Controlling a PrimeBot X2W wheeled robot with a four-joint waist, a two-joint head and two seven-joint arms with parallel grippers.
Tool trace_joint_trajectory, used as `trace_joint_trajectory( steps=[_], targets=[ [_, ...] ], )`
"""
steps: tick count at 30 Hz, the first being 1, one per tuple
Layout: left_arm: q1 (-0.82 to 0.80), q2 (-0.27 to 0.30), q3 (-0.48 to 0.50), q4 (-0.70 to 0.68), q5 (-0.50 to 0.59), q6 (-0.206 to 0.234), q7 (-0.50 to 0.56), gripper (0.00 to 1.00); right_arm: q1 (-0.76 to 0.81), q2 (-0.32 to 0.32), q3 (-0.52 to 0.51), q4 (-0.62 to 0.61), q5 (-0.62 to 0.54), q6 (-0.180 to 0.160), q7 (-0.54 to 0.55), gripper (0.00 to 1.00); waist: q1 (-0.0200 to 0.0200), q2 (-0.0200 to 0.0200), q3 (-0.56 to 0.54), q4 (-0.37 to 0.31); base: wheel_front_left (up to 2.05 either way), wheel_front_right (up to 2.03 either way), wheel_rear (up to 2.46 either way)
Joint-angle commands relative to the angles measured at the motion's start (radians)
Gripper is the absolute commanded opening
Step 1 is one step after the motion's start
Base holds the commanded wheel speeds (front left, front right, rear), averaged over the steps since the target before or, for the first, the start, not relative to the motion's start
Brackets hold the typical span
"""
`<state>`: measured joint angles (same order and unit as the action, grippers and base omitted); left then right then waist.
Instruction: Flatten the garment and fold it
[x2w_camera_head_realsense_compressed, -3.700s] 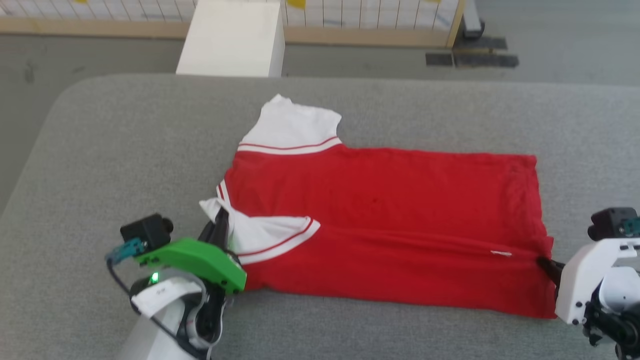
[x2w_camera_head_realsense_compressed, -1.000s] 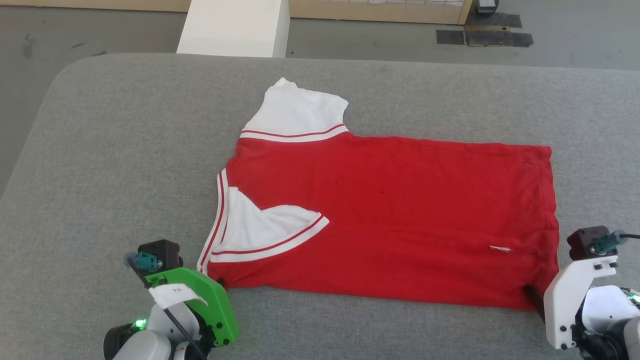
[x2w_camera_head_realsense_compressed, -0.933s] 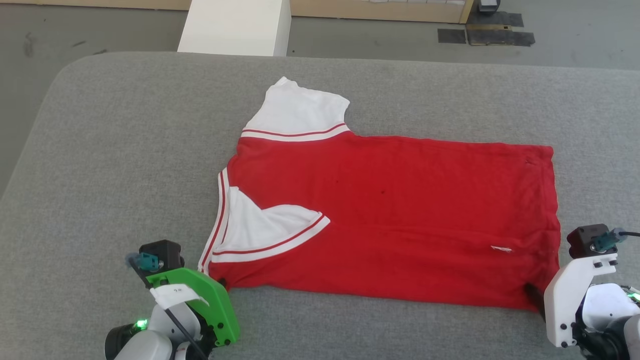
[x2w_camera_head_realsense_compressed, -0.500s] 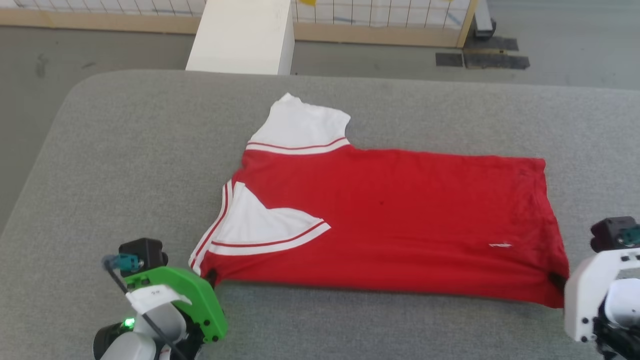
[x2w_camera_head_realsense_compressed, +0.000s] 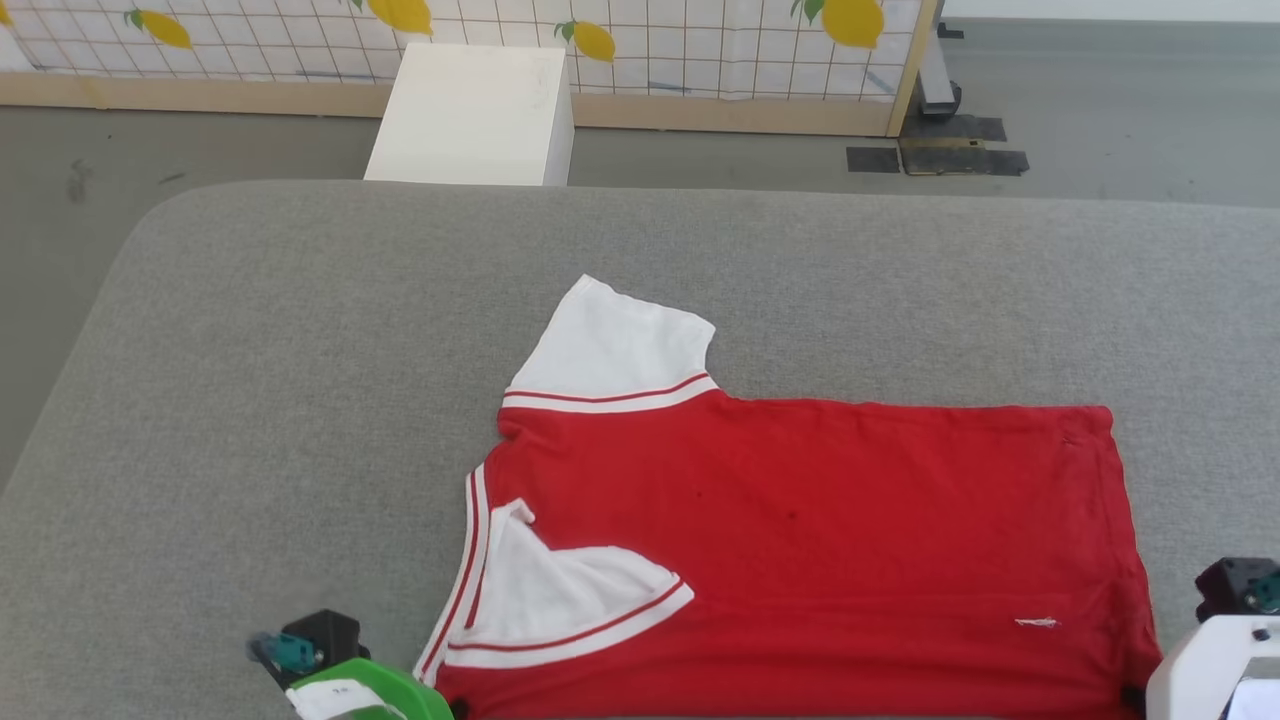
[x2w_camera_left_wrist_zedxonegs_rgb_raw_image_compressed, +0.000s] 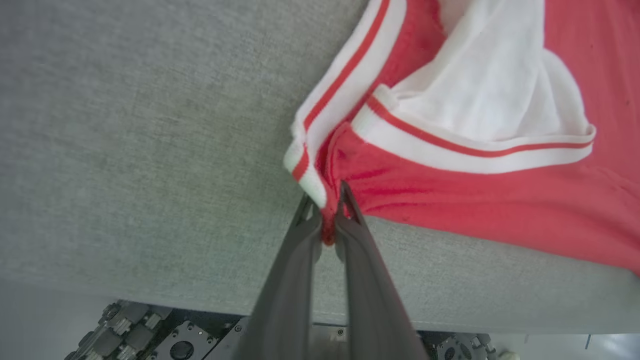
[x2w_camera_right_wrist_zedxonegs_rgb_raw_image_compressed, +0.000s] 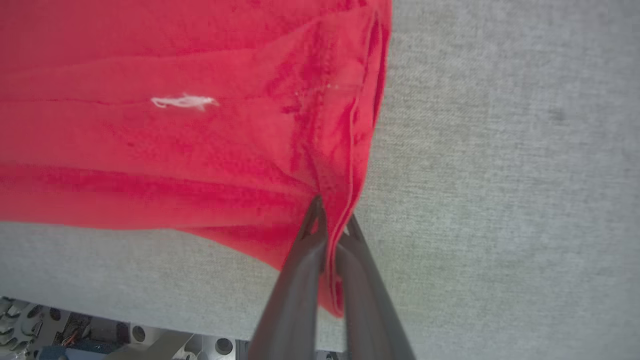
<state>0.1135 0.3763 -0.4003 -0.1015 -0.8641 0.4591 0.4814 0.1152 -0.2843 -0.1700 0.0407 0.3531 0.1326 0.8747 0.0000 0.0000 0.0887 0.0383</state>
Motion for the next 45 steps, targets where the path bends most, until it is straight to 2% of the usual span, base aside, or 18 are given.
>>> trace_joint_trajectory(
  steps=[1, 2, 3, 8, 9, 10, 15, 19, 25, 29, 32, 36, 41, 45],
  targets=[
    [-0.003, -0.004, 0.004, 0.025, -0.011, -0.009, -0.006, 0.34, 0.003, 0.005, 0.000, 0.015, -0.016, -0.002, -0.020, 0.24, 0.0000, 0.0000, 0.001, 0.001, 0.00, 0.00, 0.00],
    [-0.007, -0.008, 0.005, 0.036, -0.016, -0.014, -0.005, 0.99, 0.000, 0.008, 0.002, 0.023, -0.022, -0.002, -0.029, 0.89, 0.0000, 0.0000, 0.000, 0.000, 0.00, 0.00, 0.00],
    [-0.012, -0.009, 0.010, 0.043, -0.020, -0.018, -0.008, 1.00, -0.005, 0.014, -0.001, 0.033, -0.022, -0.002, -0.041, 1.00, 0.0000, 0.0000, -0.002, -0.002, 0.00, 0.00, 0.00],
    [-0.034, 0.030, 0.040, 0.007, -0.015, -0.019, -0.006, 1.00, -0.033, 0.016, -0.027, 0.021, -0.007, -0.002, -0.070, 1.00, 0.0000, 0.0000, -0.017, -0.009, 0.00, 0.00, 0.00],
    [-0.042, 0.044, 0.045, -0.020, -0.007, -0.014, -0.004, 1.00, -0.042, 0.022, -0.044, 0.003, 0.003, -0.002, -0.075, 1.00, 0.0000, 0.0000, -0.022, -0.010, 0.00, 0.00, 0.00],
    [-0.074, 0.083, 0.067, -0.105, 0.021, 0.004, -0.001, 1.00, -0.074, 0.025, -0.085, -0.059, 0.021, -0.002, -0.088, 1.00, 0.0000, 0.0000, -0.031, -0.014, 0.00, 0.00, 0.00],
    [-0.182, 0.096, 0.104, -0.174, 0.084, -0.011, -0.086, 1.00, -0.155, 0.017, -0.115, -0.119, 0.037, -0.002, -0.142, 1.00, 0.0000, 0.0000, -0.031, -0.020, 0.00, 0.00, 0.00],
    [-0.295, 0.064, 0.092, -0.123, 0.136, -0.075, -0.203, 1.00, -0.218, 0.010, -0.109, -0.110, 0.031, -0.002, -0.193, 1.00, 0.0000, 0.0000, -0.011, -0.021, 0.00, 0.00, 0.00],
    [-0.461, -0.006, 0.030, 0.061, 0.234, -0.181, -0.405, 1.00, -0.312, 0.001, -0.080, -0.052, 0.012, -0.002, -0.226, 1.00, 0.0000, 0.0000, 0.056, -0.020, 0.00, 0.00, 0.00],
    [-0.572, -0.058, -0.006, 0.207, 0.246, -0.241, -0.457, 1.00, -0.359, -0.017, -0.062, -0.030, 0.011, -0.002, -0.232, 1.00, 0.0000, 0.0000, 0.115, -0.016, 0.00, 0.00, 0.00],
    [-0.694, -0.102, -0.037, 0.346, 0.244, -0.285, -0.437, 1.00, -0.395, -0.030, -0.047, -0.022, 0.022, -0.002, -0.239, 1.00, 0.0000, 0.0000, 0.170, -0.016, 0.00, 0.00, 0.00],
    [-0.865, -0.146, -0.067, 0.515, 0.243, -0.322, -0.371, 1.00, -0.424, -0.045, -0.035, -0.017, 0.036, -0.002, -0.242, 1.00, 0.0000, 0.0000, 0.233, -0.022, 0.00, 0.00, 0.00],
    [-1.052, -0.174, -0.092, 0.717, 0.239, -0.322, -0.202, 1.00, -0.451, -0.066, -0.021, -0.015, 0.044, -0.002, -0.250, 1.00, 0.0000, 0.0000, 0.297, -0.051, 0.00, 0.00, 0.00],
    [-1.156, -0.195, -0.127, 0.852, 0.231, -0.314, -0.007, 1.00, -0.462, -0.077, -0.014, -0.015, 0.052, -0.002, -0.260, 1.00, 0.0000, 0.0000, 0.327, -0.080, 0.00, 0.00, 0.00]
  ],
)
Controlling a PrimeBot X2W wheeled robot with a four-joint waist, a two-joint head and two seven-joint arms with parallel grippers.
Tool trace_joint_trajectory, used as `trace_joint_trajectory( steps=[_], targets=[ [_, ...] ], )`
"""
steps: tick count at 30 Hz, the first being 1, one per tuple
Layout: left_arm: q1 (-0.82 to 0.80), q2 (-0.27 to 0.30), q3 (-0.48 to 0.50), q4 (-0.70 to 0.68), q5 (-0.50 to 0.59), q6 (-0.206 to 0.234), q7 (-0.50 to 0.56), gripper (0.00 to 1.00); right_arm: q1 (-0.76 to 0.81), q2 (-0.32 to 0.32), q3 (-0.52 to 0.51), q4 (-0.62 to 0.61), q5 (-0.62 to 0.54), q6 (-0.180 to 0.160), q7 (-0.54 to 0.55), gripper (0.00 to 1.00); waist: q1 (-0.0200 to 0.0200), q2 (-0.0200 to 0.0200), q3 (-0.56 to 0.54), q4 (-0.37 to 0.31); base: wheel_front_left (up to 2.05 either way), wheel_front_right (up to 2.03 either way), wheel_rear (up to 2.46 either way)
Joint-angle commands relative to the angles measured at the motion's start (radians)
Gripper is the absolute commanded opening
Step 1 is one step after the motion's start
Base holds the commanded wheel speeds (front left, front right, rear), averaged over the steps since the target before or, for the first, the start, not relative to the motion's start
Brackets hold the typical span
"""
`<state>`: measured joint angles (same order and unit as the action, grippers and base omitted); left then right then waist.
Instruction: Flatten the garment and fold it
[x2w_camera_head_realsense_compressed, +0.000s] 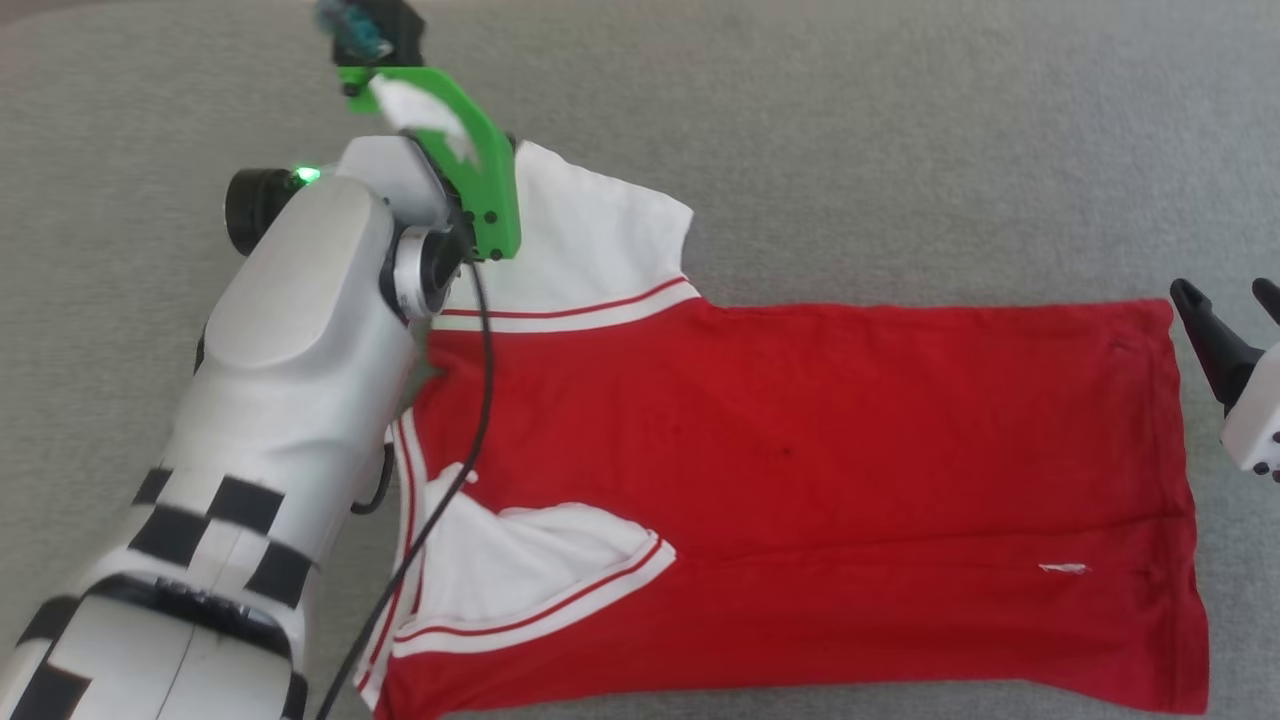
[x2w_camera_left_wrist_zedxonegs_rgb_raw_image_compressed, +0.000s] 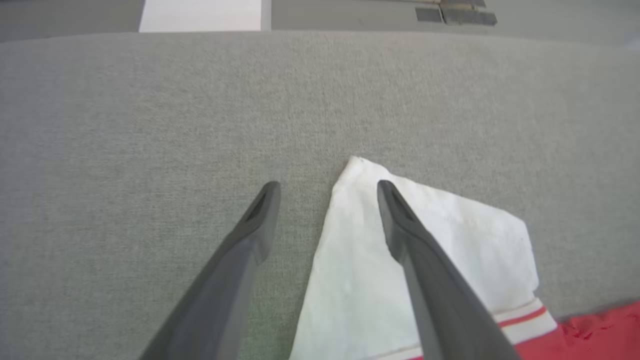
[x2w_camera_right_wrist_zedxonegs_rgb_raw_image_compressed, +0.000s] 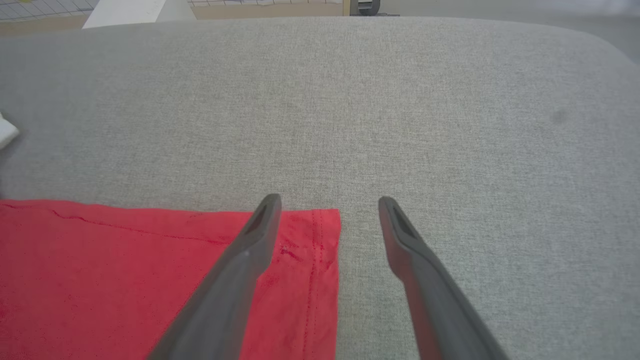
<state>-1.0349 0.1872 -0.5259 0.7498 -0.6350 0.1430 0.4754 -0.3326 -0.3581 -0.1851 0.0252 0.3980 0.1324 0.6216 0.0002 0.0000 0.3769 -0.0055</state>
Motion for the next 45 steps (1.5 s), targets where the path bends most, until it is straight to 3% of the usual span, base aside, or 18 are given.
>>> trace_joint_trajectory(
  steps=[1, 4, 12, 13, 14, 15, 23, 28, 36, 45],
  targets=[
    [-0.026, -0.010, -0.018, 0.032, 0.003, 0.001, 0.060, 1.00, -0.014, -0.004, -0.001, 0.001, 0.009, -0.002, -0.010, 1.00, -0.0002, 0.0000, 0.044, -0.043, 0.00, 0.00, 0.00],
    [-0.067, -0.011, -0.051, 0.091, 0.017, 0.006, 0.157, 1.00, -0.009, -0.006, -0.007, 0.001, 0.014, -0.002, -0.015, 1.00, -0.0002, 0.0000, 0.058, -0.059, 0.00, 0.00, 0.00],
    [-0.056, -0.019, -0.101, 0.169, 0.031, 0.021, 0.281, 1.00, 0.012, -0.010, -0.016, -0.004, 0.026, -0.002, -0.028, 1.00, -0.0002, 0.0000, 0.072, -0.079, 0.00, 0.00, 0.00],
    [-0.049, -0.022, -0.103, 0.172, 0.028, 0.020, 0.287, 0.83, 0.014, -0.011, -0.018, -0.004, 0.026, -0.002, -0.027, 1.00, -0.0002, 0.0000, 0.073, -0.079, 0.00, 0.00, 0.00],
    [-0.039, -0.026, -0.101, 0.172, 0.021, 0.017, 0.287, 0.10, 0.016, -0.011, -0.020, -0.005, 0.027, -0.002, -0.026, 1.00, -0.0002, 0.0000, 0.073, -0.077, 0.00, 0.00, 0.00],
    [-0.032, -0.029, -0.098, 0.169, 0.014, 0.012, 0.281, 0.00, 0.018, -0.011, -0.021, -0.006, 0.027, -0.002, -0.025, 1.00, -0.0002, 0.0000, 0.071, -0.076, 0.00, 0.00, 0.00],
    [-0.013, -0.032, -0.036, 0.111, -0.049, -0.026, 0.169, 0.00, 0.020, -0.029, -0.006, -0.038, 0.018, -0.002, 0.019, 1.00, -0.0002, 0.0000, 0.042, -0.047, 0.00, 0.00, 0.00],
    [-0.015, -0.021, -0.011, 0.046, -0.070, -0.052, 0.112, 0.00, -0.011, -0.066, 0.059, -0.034, 0.001, -0.002, 0.152, 1.00, -0.0002, 0.0000, 0.022, -0.032, 0.00, 0.00, 0.00],
    [0.008, -0.005, -0.007, -0.063, -0.082, -0.060, 0.103, 0.00, -0.093, -0.135, 0.179, 0.037, -0.045, -0.002, 0.285, 1.00, -0.0002, 0.0000, 0.030, 0.005, 0.00, 0.00, 0.00],
    [0.056, 0.002, -0.007, -0.193, -0.105, -0.063, 0.105, 0.00, -0.114, -0.176, 0.292, 0.137, -0.048, -0.002, 0.337, 1.00, -0.0002, 0.0000, 0.046, 0.033, 0.00, 0.00, 0.00]
  ],
)
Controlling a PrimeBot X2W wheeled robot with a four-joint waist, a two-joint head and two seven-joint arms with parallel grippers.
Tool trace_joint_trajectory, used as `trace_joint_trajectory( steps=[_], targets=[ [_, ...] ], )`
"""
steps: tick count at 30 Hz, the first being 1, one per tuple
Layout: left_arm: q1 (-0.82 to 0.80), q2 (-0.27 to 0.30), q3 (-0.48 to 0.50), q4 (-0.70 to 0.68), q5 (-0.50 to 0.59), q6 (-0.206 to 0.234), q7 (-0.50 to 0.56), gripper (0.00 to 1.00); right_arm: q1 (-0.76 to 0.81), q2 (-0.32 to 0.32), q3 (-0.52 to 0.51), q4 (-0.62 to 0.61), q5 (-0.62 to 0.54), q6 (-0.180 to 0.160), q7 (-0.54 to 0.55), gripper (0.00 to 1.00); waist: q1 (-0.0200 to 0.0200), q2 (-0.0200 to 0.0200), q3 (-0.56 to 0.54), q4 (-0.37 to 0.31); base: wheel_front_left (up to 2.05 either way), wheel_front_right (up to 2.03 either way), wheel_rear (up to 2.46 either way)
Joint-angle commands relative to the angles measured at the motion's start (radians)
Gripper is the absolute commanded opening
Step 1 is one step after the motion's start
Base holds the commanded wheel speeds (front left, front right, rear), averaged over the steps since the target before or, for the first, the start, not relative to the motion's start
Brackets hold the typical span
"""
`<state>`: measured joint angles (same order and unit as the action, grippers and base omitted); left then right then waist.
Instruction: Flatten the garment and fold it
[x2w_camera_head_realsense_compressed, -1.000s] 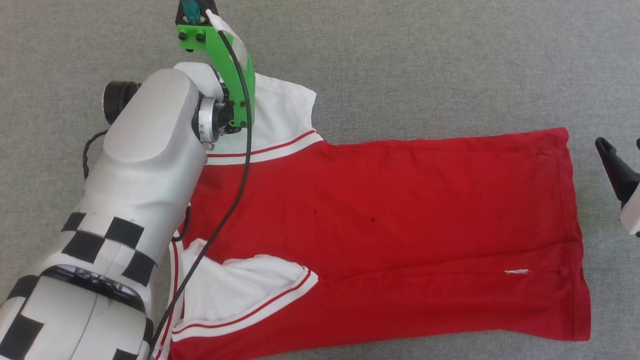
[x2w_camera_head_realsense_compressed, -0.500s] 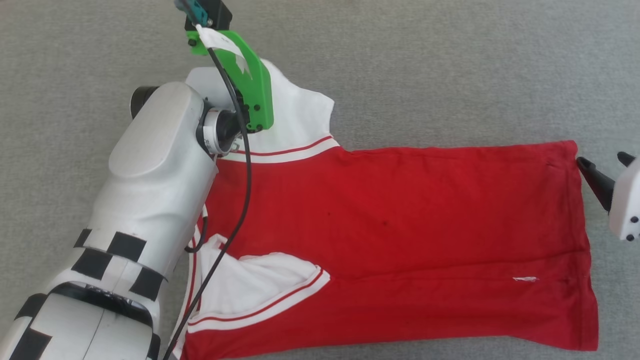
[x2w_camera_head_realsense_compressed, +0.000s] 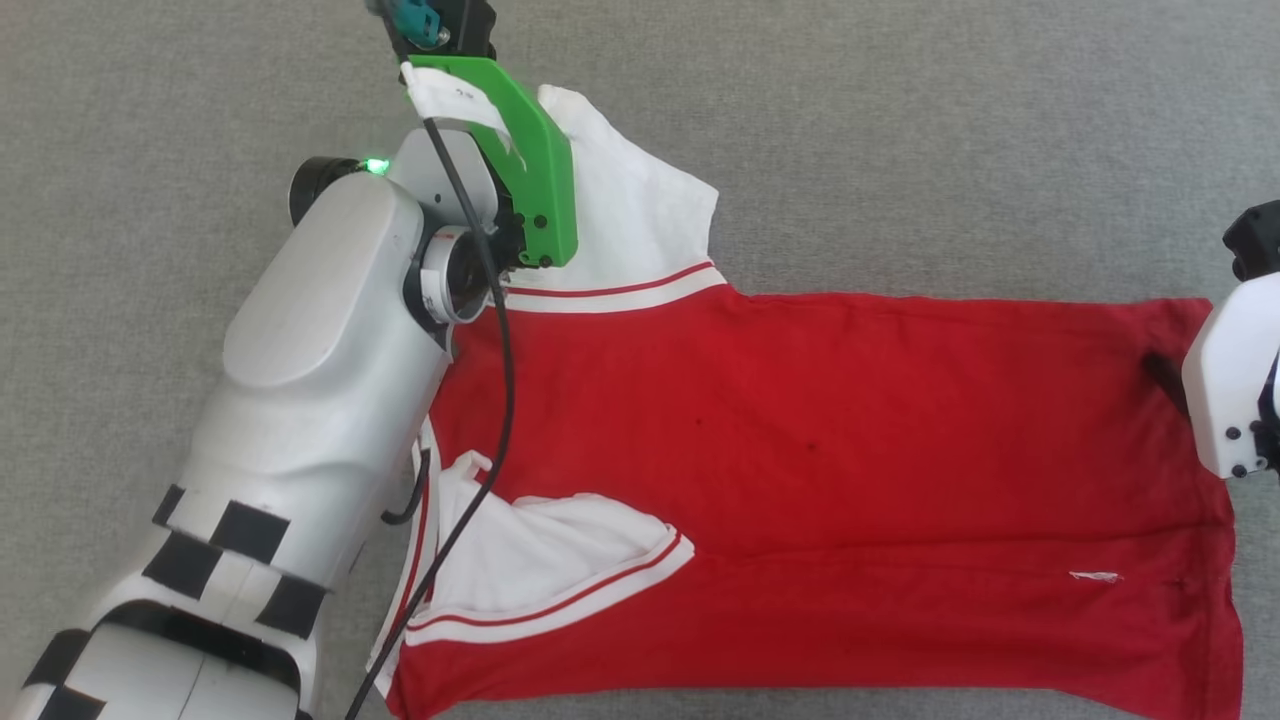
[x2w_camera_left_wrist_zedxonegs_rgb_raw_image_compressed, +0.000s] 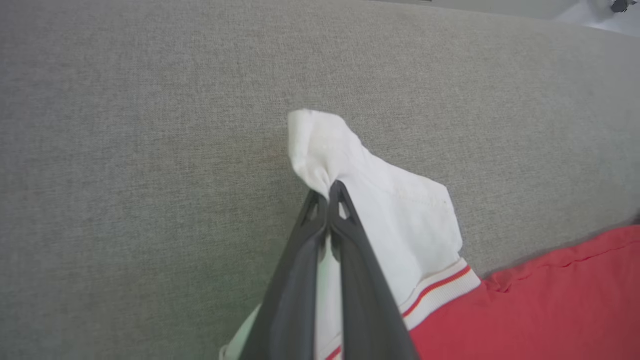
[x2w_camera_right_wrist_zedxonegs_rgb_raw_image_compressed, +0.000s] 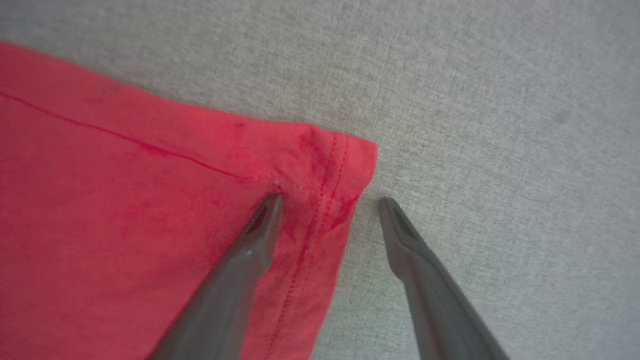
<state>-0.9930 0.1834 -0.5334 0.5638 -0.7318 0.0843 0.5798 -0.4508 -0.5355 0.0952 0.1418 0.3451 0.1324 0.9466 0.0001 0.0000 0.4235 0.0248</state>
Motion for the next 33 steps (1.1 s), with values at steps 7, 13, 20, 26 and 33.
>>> trace_joint_trajectory(
  steps=[7, 13, 20, 26, 33],
  targets=[
    [0.059, 0.029, 0.016, -0.097, -0.036, -0.019, -0.007, 0.00, -0.003, -0.004, -0.001, 0.043, 0.033, -0.002, -0.016, 0.00, -0.0001, 0.0000, -0.040, 0.007, 0.00, 0.00, 0.00],
    [0.136, 0.059, 0.068, -0.214, -0.100, -0.029, -0.022, 0.00, 0.005, 0.018, -0.050, 0.044, 0.044, -0.002, -0.084, 0.00, -0.0001, 0.0000, -0.122, 0.006, 0.00, 0.00, 0.00],
    [0.330, 0.122, 0.122, -0.403, -0.165, 0.002, -0.024, 0.00, 0.100, 0.050, -0.099, 0.024, 0.043, -0.002, -0.134, 0.00, -0.0001, 0.0000, -0.246, 0.016, 0.00, 0.00, 0.00],
    [0.556, 0.175, 0.167, -0.584, -0.208, 0.064, -0.033, 0.00, 0.230, 0.073, -0.147, 0.011, 0.048, -0.002, -0.149, 0.00, -0.0001, 0.0000, -0.308, 0.033, 0.00, 0.00, 0.00],
    [0.838, 0.180, 0.209, -0.711, -0.270, 0.133, -0.071, 0.00, 0.362, 0.128, -0.178, 0.000, 0.030, -0.002, -0.151, 0.00, -0.0001, 0.0000, -0.336, 0.039, 0.00, 0.00, 0.00]
  ],
)
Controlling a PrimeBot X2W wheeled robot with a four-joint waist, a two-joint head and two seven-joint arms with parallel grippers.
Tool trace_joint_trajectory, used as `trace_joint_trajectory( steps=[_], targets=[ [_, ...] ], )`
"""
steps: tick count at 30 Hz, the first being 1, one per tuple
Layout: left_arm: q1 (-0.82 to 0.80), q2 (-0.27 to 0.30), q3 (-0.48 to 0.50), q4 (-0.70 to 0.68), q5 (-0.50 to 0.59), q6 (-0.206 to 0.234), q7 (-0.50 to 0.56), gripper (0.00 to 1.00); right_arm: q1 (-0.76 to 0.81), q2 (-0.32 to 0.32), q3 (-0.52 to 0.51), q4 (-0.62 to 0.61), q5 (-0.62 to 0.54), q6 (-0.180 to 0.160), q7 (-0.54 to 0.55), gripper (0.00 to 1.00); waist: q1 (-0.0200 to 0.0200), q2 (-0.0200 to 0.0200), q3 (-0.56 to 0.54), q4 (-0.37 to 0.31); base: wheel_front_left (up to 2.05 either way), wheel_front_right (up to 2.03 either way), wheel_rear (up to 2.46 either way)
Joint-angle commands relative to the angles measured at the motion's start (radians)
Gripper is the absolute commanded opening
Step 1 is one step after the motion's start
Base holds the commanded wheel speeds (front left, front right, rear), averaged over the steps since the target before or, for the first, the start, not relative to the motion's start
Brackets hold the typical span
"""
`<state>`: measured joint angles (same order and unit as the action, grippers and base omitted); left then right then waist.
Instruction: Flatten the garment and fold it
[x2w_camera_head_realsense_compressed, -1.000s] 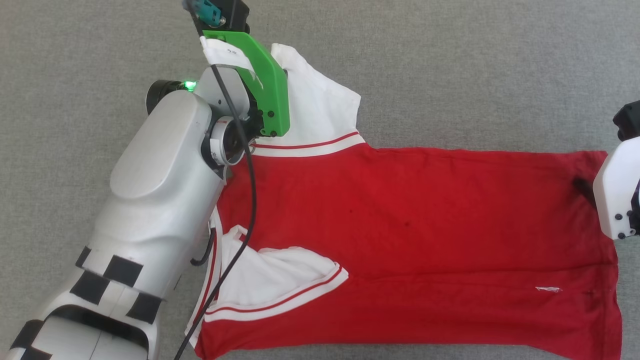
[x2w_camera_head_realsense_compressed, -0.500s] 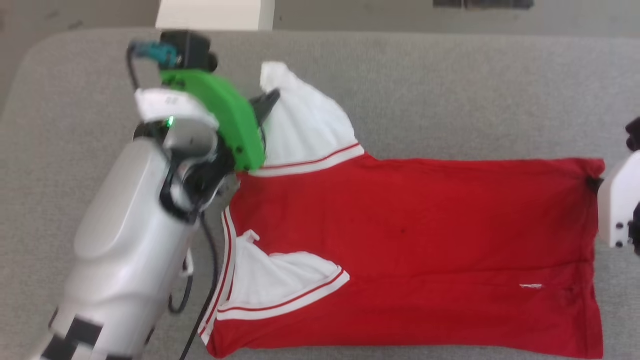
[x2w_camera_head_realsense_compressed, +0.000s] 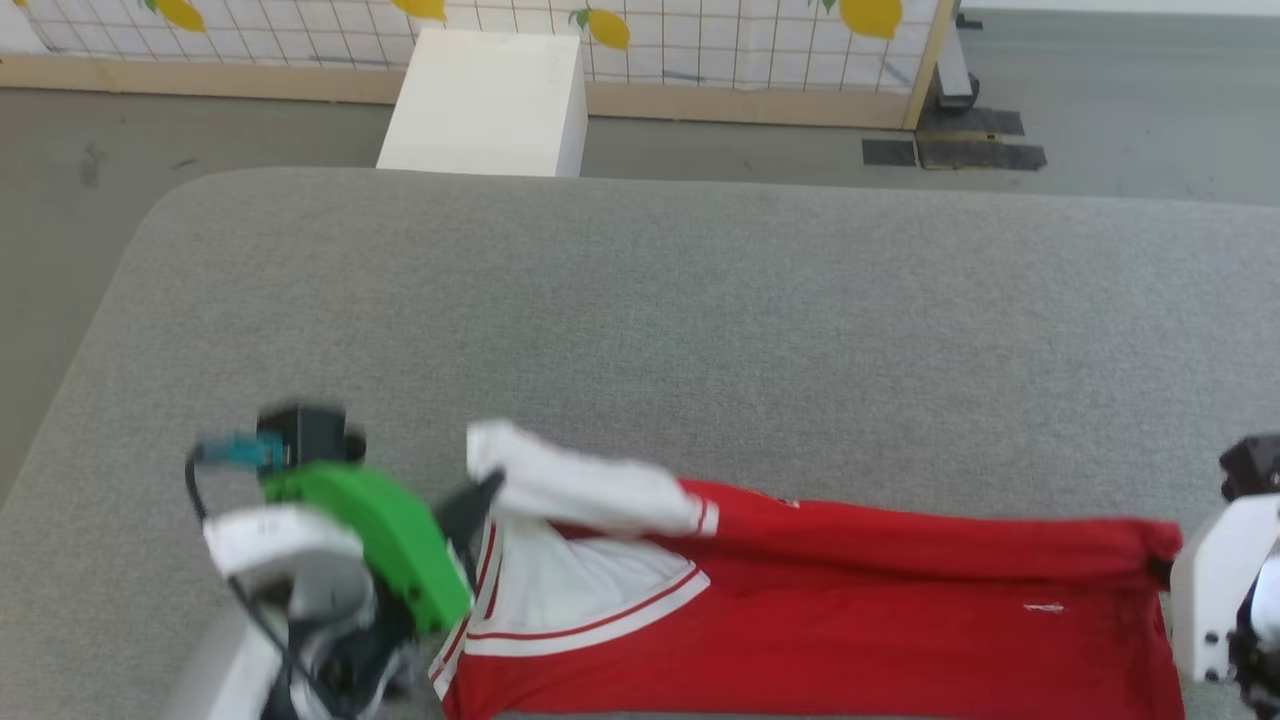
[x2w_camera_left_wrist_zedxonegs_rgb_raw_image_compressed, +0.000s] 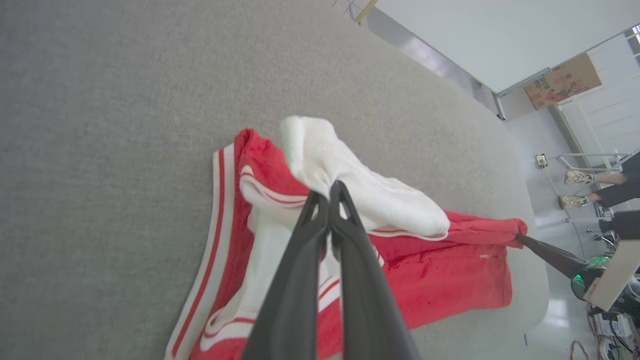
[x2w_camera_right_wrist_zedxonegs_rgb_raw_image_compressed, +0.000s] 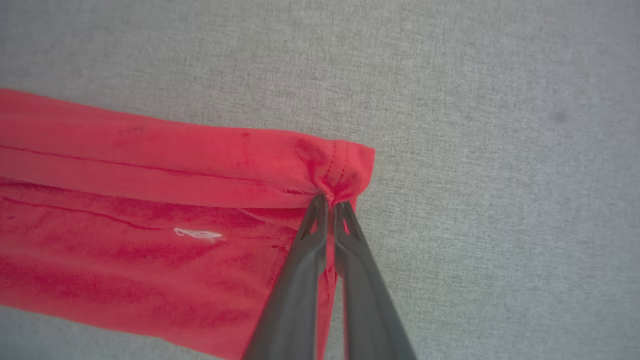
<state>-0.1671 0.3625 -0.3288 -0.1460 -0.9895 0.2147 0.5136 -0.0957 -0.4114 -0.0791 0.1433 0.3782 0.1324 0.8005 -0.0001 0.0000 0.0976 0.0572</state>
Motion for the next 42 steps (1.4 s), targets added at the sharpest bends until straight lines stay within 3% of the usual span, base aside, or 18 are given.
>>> trace_joint_trajectory(
  steps=[1, 6, 11, 12, 13, 14, 19, 22, 26, 29, 32, 37, 42],
  targets=[
    [0.052, -0.004, 0.009, -0.007, -0.023, 0.009, -0.014, 0.00, 0.024, 0.012, -0.005, 0.000, -0.005, -0.002, -0.006, 0.00, 0.0001, 0.0000, -0.011, 0.007, 0.00, 0.00, 0.00],
    [0.179, -0.028, 0.009, 0.032, -0.052, 0.027, -0.040, 0.00, 0.093, 0.046, -0.001, 0.012, -0.021, -0.002, -0.005, 0.00, 0.0001, 0.0000, -0.011, 0.010, 0.00, 0.00, 0.00],
    [0.207, -0.059, 0.008, 0.136, -0.069, 0.034, -0.058, 0.00, 0.117, 0.075, 0.004, 0.043, -0.035, -0.002, -0.014, 0.00, 0.0001, 0.0000, -0.020, 0.003, 0.00, 0.00, 0.00],
    [0.206, -0.060, 0.006, 0.154, -0.066, 0.037, -0.059, 0.64, 0.118, 0.080, 0.003, 0.047, -0.040, -0.002, -0.021, 0.21, 0.0001, 0.0000, -0.024, 0.000, 0.00, 0.00, 0.00],
    [0.205, -0.062, 0.009, 0.165, -0.065, 0.038, -0.065, 1.00, 0.118, 0.086, -0.003, 0.049, -0.042, -0.002, -0.028, 0.47, 0.0001, 0.0000, -0.029, -0.003, 0.00, 0.00, 0.00],
    [0.203, -0.061, 0.011, 0.176, -0.061, 0.042, -0.069, 1.00, 0.118, 0.094, -0.012, 0.049, -0.039, -0.002, -0.038, 1.00, 0.0001, 0.0000, -0.034, -0.007, 0.00, 0.00, 0.00],
    [0.204, -0.010, 0.026, 0.174, -0.029, 0.075, -0.064, 1.00, 0.137, 0.107, -0.074, 0.000, -0.026, -0.002, -0.060, 1.00, 0.0001, 0.0000, -0.061, -0.018, 0.00, 0.00, 0.00],
    [0.215, 0.034, 0.050, 0.123, -0.011, 0.112, -0.055, 1.00, 0.158, 0.120, -0.135, -0.074, -0.016, -0.002, -0.056, 1.00, 0.0001, 0.0000, -0.077, -0.023, 0.00, 0.00, 0.00],
    [0.209, 0.071, 0.105, 0.021, 0.019, 0.126, -0.111, 1.00, 0.177, 0.125, -0.207, -0.158, -0.003, -0.002, -0.035, 1.00, 0.0001, 0.0000, -0.090, -0.023, 0.00, 0.00, 0.00],
    [0.182, 0.105, 0.125, -0.031, 0.106, 0.087, -0.230, 1.00, 0.169, 0.122, -0.224, -0.181, -0.002, -0.002, -0.015, 1.00, 0.0001, 0.0000, -0.090, -0.023, 0.00, 0.00, 0.00],
    [0.146, 0.115, 0.127, -0.030, 0.207, 0.020, -0.400, 1.00, 0.149, 0.119, -0.202, -0.158, 0.004, -0.002, 0.008, 1.00, 0.0001, 0.0000, -0.080, -0.018, 0.00, 0.00, 0.00],
    [0.088, 0.088, 0.107, 0.017, 0.382, -0.045, -0.712, 1.00, 0.124, 0.083, -0.138, -0.083, 0.000, -0.002, 0.028, 1.00, 0.0001, 0.0000, -0.040, 0.002, 0.00, 0.00, 0.00],
    [0.045, 0.022, 0.098, 0.043, 0.510, -0.092, -0.774, 1.00, 0.090, 0.069, -0.107, -0.014, 0.015, -0.002, 0.020, 1.00, 0.0001, 0.0000, 0.013, 0.025, 0.00, 0.00, 0.00]
  ],
)
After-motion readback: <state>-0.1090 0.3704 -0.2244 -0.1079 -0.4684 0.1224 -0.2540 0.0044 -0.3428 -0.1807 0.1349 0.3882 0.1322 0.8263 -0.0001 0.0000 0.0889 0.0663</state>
